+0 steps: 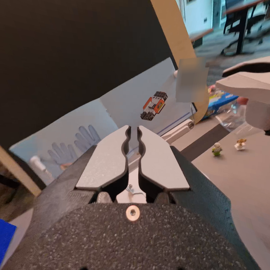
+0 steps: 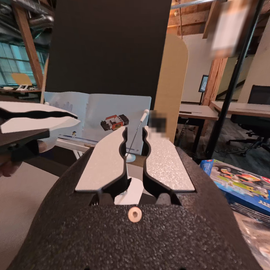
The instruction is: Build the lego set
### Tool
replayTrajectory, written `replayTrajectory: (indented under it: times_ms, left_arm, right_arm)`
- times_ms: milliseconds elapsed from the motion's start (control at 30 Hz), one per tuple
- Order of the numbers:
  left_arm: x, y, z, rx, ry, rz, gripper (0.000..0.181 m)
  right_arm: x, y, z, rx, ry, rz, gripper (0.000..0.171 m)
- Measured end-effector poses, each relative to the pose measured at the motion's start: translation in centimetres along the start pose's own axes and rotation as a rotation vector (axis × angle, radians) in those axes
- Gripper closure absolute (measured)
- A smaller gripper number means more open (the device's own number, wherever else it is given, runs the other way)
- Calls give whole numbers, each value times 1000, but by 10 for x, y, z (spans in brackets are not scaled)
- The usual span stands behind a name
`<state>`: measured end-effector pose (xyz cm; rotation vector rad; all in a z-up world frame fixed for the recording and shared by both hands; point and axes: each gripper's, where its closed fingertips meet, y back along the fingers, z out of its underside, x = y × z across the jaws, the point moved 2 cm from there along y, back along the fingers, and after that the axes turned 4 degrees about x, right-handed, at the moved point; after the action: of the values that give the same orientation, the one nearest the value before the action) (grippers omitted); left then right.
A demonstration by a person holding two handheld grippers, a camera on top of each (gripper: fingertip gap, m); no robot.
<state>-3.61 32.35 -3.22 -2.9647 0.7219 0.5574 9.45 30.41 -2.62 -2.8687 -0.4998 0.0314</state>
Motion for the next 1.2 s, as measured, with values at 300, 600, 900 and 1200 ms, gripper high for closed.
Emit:
replayTrajectory:
  times_ms: [300, 600, 900, 1200]
  left_arm:
    - [-37, 63, 30, 132, 282, -213, 181]
    - [-47, 79, 59, 113, 312, -292, 181]
    - [-75, 51, 46, 117, 228, -343, 181]
    - [-88, 30, 56, 100, 255, -349, 181]
  right_arm:
    - [-45, 22, 2, -71, 63, 28, 170]
    - [-78, 21, 25, -153, 117, -19, 171]
    - [-90, 22, 20, -115, 84, -88, 171]
    - [-89, 21, 22, -132, 16, -143, 170]
